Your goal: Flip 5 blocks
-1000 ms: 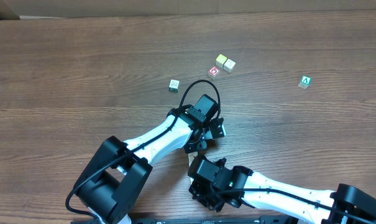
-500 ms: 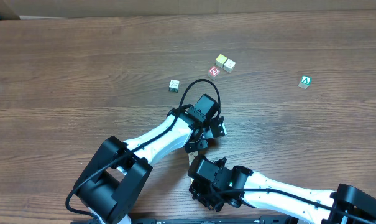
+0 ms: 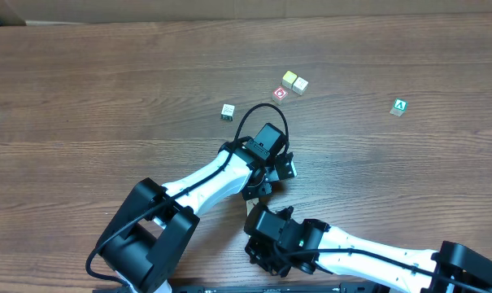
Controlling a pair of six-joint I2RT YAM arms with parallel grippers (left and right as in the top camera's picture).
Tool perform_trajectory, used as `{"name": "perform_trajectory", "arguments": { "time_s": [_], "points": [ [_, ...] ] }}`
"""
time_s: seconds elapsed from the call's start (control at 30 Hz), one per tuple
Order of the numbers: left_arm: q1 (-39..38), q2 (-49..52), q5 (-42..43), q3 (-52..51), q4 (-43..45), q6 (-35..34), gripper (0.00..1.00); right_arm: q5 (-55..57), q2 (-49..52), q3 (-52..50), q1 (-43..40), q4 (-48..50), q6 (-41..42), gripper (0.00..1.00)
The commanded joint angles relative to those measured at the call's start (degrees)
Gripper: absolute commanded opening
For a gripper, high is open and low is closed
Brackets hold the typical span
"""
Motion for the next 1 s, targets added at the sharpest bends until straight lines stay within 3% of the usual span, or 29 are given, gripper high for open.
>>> {"name": "perform_trajectory", "arguments": {
  "time_s": [0.0, 0.97],
  "points": [
    [-0.70, 0.72, 0.90, -0.61, -0.17, -0.59, 0.04, 1.29, 0.39, -0.02, 0.59, 0.28, 0.50, 0.04],
    [-0.63, 0.72, 0.46, -0.61, -0.39, -0.59, 0.04, -1.16, 0.37, -0.02, 3.67, -3.04, 0.46, 0.04]
  ]
}}
